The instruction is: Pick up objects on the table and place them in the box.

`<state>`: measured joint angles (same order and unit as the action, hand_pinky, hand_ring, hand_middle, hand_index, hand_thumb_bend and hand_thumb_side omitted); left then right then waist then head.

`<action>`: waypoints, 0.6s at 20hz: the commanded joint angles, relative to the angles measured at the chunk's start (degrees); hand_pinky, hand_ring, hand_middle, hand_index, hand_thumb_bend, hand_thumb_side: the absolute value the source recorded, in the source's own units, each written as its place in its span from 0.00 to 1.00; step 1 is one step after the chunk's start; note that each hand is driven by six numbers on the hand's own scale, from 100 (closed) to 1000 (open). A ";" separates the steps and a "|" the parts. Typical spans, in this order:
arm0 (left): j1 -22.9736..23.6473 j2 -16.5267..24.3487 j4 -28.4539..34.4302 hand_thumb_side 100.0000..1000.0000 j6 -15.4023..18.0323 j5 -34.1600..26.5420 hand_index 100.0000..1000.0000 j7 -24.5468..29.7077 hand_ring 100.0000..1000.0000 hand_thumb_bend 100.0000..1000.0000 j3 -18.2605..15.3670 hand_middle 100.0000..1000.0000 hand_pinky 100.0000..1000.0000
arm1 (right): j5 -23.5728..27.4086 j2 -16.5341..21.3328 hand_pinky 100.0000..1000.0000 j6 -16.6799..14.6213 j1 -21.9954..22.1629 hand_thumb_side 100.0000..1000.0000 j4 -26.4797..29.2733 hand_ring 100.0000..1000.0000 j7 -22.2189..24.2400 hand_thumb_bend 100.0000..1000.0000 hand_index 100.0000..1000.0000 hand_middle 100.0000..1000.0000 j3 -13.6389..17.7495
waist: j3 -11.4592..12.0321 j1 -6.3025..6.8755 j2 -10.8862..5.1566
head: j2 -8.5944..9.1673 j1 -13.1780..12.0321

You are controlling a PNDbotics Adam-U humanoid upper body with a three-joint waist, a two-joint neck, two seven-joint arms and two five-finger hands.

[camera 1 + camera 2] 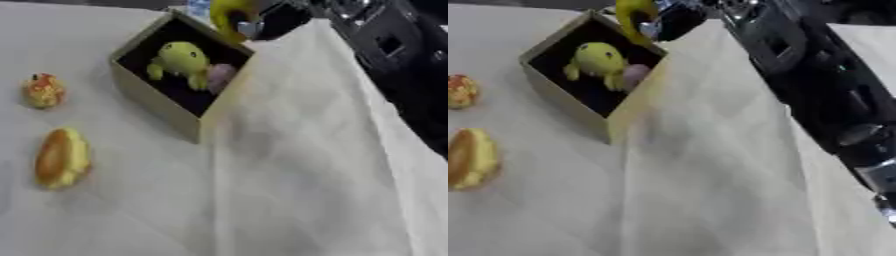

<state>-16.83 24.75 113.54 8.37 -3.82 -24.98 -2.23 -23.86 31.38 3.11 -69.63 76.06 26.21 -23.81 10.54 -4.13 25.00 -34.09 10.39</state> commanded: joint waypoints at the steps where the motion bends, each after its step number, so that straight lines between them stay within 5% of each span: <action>1: -1.11 1.71 1.05 0.67 0.32 -0.13 0.87 0.34 0.80 0.17 0.01 0.79 0.89 | -1.53 -0.97 0.74 -1.01 -1.36 0.00 -2.41 0.67 -1.26 0.00 0.50 0.39 0.10 | 0.44 0.35 -1.36 | 0.06 0.64; 6: -1.63 1.81 1.05 0.67 0.56 0.10 0.87 0.28 0.80 0.17 -0.06 0.79 0.89 | -3.47 -2.13 0.77 -2.65 -0.71 0.00 -5.72 0.75 -0.97 0.00 0.62 0.49 -0.17 | 0.94 0.44 -0.85 | 0.20 0.49; 12: -1.75 1.74 1.05 0.67 0.48 0.35 0.87 0.19 0.80 0.17 -0.02 0.79 0.89 | -4.50 -2.21 0.87 -4.79 -0.29 0.00 -6.76 0.97 3.72 0.00 0.89 0.84 -0.26 | 0.76 0.41 -0.55 | -0.03 -0.01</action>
<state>-18.18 25.03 113.54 8.64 -3.74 -24.79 -1.97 -27.91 28.42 -1.18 -68.97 69.00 28.91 -24.43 11.32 -4.13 25.72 -34.23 10.59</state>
